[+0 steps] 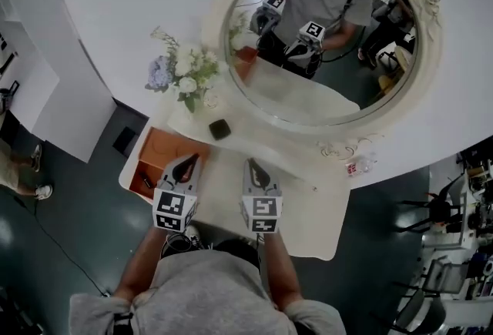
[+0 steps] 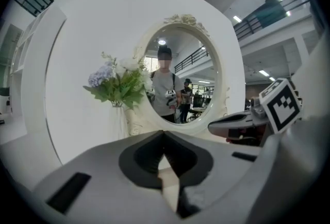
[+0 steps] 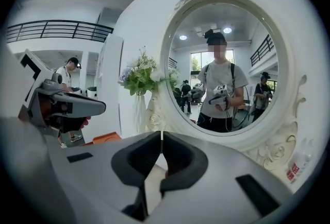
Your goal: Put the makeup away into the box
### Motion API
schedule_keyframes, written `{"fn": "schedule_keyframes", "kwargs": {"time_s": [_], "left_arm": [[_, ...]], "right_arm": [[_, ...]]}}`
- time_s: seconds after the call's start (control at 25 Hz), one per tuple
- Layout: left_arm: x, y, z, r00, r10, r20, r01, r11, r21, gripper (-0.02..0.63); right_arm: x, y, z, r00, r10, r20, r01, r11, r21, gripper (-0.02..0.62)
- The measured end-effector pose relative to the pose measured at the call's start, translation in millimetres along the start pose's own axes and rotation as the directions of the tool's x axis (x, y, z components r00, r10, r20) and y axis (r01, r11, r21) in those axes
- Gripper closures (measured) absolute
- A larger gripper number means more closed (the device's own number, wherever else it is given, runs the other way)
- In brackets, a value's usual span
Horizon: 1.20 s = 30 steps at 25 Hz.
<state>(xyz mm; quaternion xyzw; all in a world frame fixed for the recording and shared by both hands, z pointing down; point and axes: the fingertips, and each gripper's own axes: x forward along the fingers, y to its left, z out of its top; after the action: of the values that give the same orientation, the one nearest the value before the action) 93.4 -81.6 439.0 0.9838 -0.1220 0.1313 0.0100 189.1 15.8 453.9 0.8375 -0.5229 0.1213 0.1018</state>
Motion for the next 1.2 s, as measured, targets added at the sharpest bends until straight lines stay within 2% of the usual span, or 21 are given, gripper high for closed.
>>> {"fn": "schedule_keyframes", "kwargs": {"time_s": [0.2, 0.44, 0.88, 1.08, 1.12, 1.2], "left_arm": [[9.5, -14.4, -0.5, 0.999, -0.037, -0.007, 0.037, 0.999, 0.009, 0.606], [13.6, -14.7, -3.2, 0.999, -0.032, -0.015, 0.032, 0.999, 0.005, 0.605], [31.0, 13.9, -11.6, 0.998, 0.032, -0.052, -0.033, 0.999, -0.015, 0.604], [41.5, 25.7, -26.8, 0.995, 0.058, -0.086, -0.061, 0.998, -0.032, 0.606], [43.6, 28.3, -30.2, 0.994, 0.061, -0.092, -0.064, 0.997, -0.034, 0.606], [46.6, 33.1, -36.3, 0.992, 0.069, -0.103, -0.074, 0.996, -0.044, 0.606]], "right_arm": [[-5.8, -11.8, -4.9, 1.0, -0.024, -0.012, 0.024, 1.0, 0.008, 0.572], [-0.6, -12.3, -6.2, 1.0, -0.008, -0.018, 0.008, 1.0, 0.012, 0.572], [46.5, 3.6, -5.8, 0.994, 0.104, -0.03, -0.105, 0.994, -0.015, 0.571], [79.1, 11.4, -17.8, 0.984, 0.161, -0.074, -0.162, 0.987, -0.012, 0.566], [86.1, 12.9, -21.6, 0.982, 0.17, -0.085, -0.171, 0.985, -0.01, 0.559], [98.8, 16.0, -28.9, 0.977, 0.184, -0.105, -0.186, 0.983, -0.005, 0.482]]}}
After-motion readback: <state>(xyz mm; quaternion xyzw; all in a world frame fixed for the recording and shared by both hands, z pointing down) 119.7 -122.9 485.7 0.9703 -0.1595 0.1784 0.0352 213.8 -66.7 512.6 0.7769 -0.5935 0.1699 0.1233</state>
